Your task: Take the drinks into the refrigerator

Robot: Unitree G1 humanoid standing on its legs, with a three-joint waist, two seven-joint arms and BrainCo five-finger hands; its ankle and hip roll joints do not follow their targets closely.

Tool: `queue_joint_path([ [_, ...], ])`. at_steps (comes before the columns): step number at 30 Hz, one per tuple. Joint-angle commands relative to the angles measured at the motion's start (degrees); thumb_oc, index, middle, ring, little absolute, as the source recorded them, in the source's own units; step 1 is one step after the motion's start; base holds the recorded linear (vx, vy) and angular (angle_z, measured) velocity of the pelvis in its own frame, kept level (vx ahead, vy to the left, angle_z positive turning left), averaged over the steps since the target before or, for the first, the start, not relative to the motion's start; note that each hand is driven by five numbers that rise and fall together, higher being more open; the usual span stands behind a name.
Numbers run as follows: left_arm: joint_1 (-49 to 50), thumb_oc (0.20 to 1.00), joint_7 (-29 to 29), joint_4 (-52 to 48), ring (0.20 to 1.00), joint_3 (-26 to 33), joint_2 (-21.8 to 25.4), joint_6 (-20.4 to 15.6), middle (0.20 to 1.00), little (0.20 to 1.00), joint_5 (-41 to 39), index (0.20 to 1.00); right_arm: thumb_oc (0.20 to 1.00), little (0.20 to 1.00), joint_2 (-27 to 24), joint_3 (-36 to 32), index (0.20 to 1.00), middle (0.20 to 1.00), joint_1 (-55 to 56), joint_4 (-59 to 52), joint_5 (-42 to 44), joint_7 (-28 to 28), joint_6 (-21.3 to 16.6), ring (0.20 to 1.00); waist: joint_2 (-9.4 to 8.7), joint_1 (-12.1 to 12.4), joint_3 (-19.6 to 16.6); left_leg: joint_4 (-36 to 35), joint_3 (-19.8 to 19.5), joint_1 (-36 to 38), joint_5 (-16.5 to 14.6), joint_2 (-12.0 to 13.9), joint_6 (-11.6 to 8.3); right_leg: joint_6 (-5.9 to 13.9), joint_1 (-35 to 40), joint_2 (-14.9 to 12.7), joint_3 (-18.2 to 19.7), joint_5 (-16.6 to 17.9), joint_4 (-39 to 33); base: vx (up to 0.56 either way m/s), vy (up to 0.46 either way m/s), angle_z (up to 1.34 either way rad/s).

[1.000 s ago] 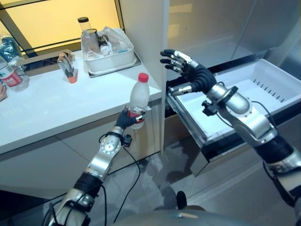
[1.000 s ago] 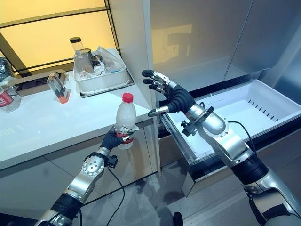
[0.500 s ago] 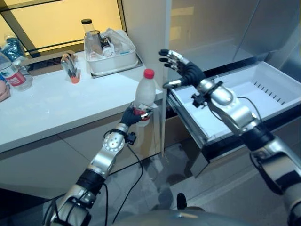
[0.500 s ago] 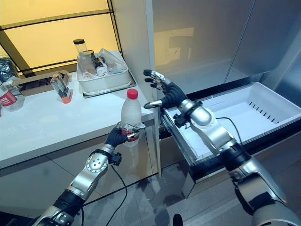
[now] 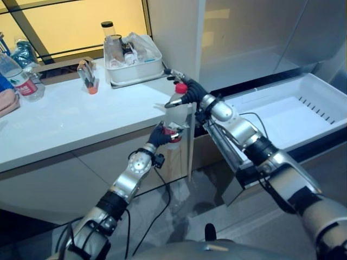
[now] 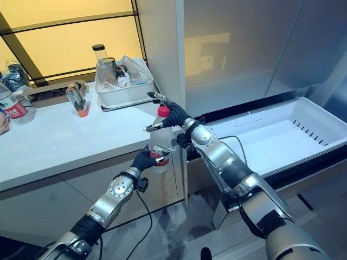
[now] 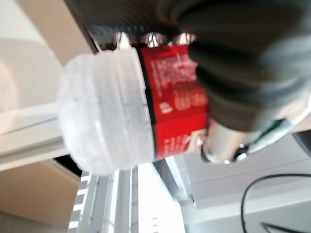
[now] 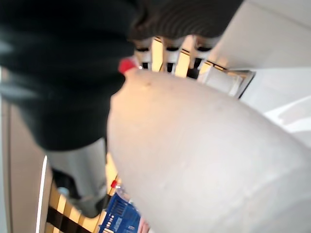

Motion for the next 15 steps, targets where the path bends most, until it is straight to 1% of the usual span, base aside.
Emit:
queue_joint_path([
  [1, -10.25, 0.2, 2.47, -1.93, 0.2, -0.73, -2.08, -6.65, 0.2, 0.2, 3.2, 0.2, 1.0, 1.0, 2.76, 0.82, 1.0, 1.0, -6.21, 1.42, 2.04, 0.12, -1.77, 1.0, -2.07, 1.47, -3.49, 0.55, -0.98, -3.95, 0.25, -3.83, 4.33, 2.08, 4.43, -1.0, -1.81, -9.55, 7.05, 0.0, 0.0, 0.0],
  [5, -9.75, 0.2, 3.22, -2.52, 0.2, 0.3, -1.2, -6.86, 0.2, 0.2, 3.4, 0.2, 1.0, 1.0, 2.32, 0.24, 1.0, 1.0, -6.67, 0.8, 2.02, -0.64, -1.8, 1.0, -2.26, 1.62, -3.41, 0.71, -0.98, -4.43, 0.81, -3.87, 4.3, 2.06, 3.99, -1.18, -1.88, -8.98, 7.11, -0.02, -0.002, 0.0],
  [8, -9.06, 0.2, 4.25, -3.66, 0.2, 2.1, -0.38, -7.31, 0.2, 0.2, 2.56, 0.2, 1.0, 1.0, 1.75, -0.98, 1.0, 1.0, -7.35, 4.68, -1.14, -2.91, -1.57, 1.0, -2.27, 2.08, -3.4, 0.76, -1.02, -4.46, 0.77, -3.95, 4.35, 2.09, 4.02, -1.23, -2.01, -8.95, 7.17, 0.01, 0.002, 0.0],
  [9, -8.69, 0.2, 4.49, -3.97, 0.2, 2.65, -0.23, -7.37, 0.2, 0.2, 2.38, 0.2, 1.0, 1.0, 1.52, -1.07, 1.0, 1.0, -7.52, 5.5, -1.73, -3.07, -1.45, 1.0, -2.2, 2.15, -3.5, 0.59, -1.08, -4.05, 0.26, -3.88, 4.36, 2.18, 4.34, -1.17, -2.09, -9.49, 7.17, 0.0, 0.0, 0.0],
  [10, -8.58, 0.2, 4.6, -4.38, 0.2, 2.99, -0.09, -7.4, 0.2, 0.2, 1.97, 0.2, 1.0, 1.0, 1.26, -1.35, 1.0, 1.0, -7.5, 6.54, -1.54, -3.47, -1.41, 1.0, -2.32, 2.3, -3.41, 0.75, -1.03, -4.46, 0.8, -3.96, 4.37, 2.11, 3.99, -1.23, -2.09, -8.96, 7.17, 0.0, 0.0, 0.0],
  [12, -8.3, 0.2, 4.74, -5.1, 0.2, 3.63, -0.01, -7.67, 0.2, 0.2, 1.21, 0.2, 1.0, 1.0, 0.7, -1.48, 1.0, 1.0, -7.68, 8.51, -1.08, -3.44, -1.23, 1.0, -2.35, 2.48, -3.37, 0.75, -1.11, -4.5, 0.83, -4.01, 4.39, 2.13, 3.97, -1.27, -2.13, -8.92, 7.18, -0.01, 0.0, 0.0],
  [13, -8.19, 0.2, 4.75, -5.31, 0.2, 3.76, -0.02, -7.68, 0.2, 0.2, 0.79, 0.2, 1.0, 1.0, 0.57, -1.65, 1.0, 1.0, -7.72, 9.72, -0.77, -3.64, -1.19, 1.0, -2.25, 2.53, -3.36, 0.59, -1.19, -3.97, 0.24, -3.96, 4.4, 2.2, 4.42, -1.22, -2.19, -9.49, 7.18, 0.0, 0.0, 0.0],
  [15, -8.49, 0.2, 4.26, -5.67, 0.2, 3.81, -0.13, -7.92, 0.2, 0.2, -0.16, 0.2, 1.0, 1.0, -0.1, -0.62, 1.0, 1.0, -7.91, 10.4, -0.06, -2.13, -1.32, 1.0, -2.28, 2.59, -3.27, 0.64, -1.23, -4.04, 0.31, -4.0, 4.4, 2.24, 4.27, -1.23, -2.2, -9.51, 7.42, 0.0, 0.0, 0.0],
])
